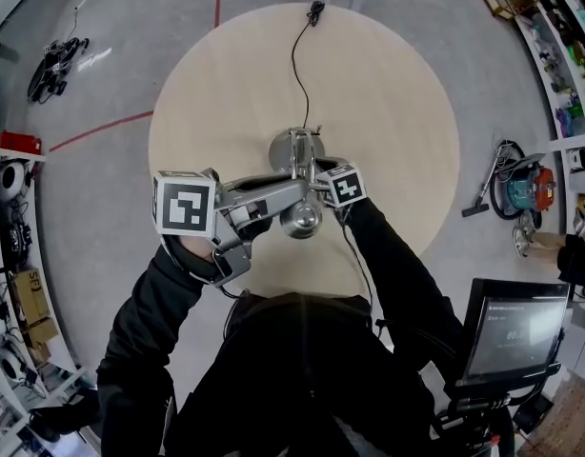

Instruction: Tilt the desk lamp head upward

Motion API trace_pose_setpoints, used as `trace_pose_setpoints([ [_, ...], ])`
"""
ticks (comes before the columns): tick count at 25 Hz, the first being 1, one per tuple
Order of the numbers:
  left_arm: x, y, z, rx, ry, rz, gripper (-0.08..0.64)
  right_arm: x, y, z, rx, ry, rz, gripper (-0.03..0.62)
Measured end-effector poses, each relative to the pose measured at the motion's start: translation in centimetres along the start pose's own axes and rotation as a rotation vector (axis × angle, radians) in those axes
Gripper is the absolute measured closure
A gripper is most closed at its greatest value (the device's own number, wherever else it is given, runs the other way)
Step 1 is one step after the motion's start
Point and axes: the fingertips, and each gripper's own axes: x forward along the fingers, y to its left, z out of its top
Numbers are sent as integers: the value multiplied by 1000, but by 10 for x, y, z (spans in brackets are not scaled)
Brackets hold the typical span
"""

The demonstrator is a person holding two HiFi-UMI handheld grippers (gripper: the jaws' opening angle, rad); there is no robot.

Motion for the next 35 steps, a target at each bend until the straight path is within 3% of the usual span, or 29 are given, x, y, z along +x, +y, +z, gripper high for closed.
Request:
trace_pose_setpoints([
  [8,3,-2,8,-39,29,-68,440,0,-1,0,-6,0,-4,561],
  [12,0,3,0,-5,34,-67,442,0,-2,-1,-7,0,-4,561],
  [23,-13,8,-29,-22,-16,-72,439,-5,13,-3,-37,13,-8,561],
  [26,-14,7,-29,-17,-21,-75,439,-31,14,11,-52,-67,-20,557],
  [28,-12,10,-28,-3,-20,-90,439,-65,14,31,-130,-169,-58,538],
  [31,-14,12,-29,-3,-22,-95,440,-127,30,71,-358,-329,-127,503],
  [35,-14,11,-29,-43,-26,-79,440,-179,76,121,-842,-429,-162,471],
])
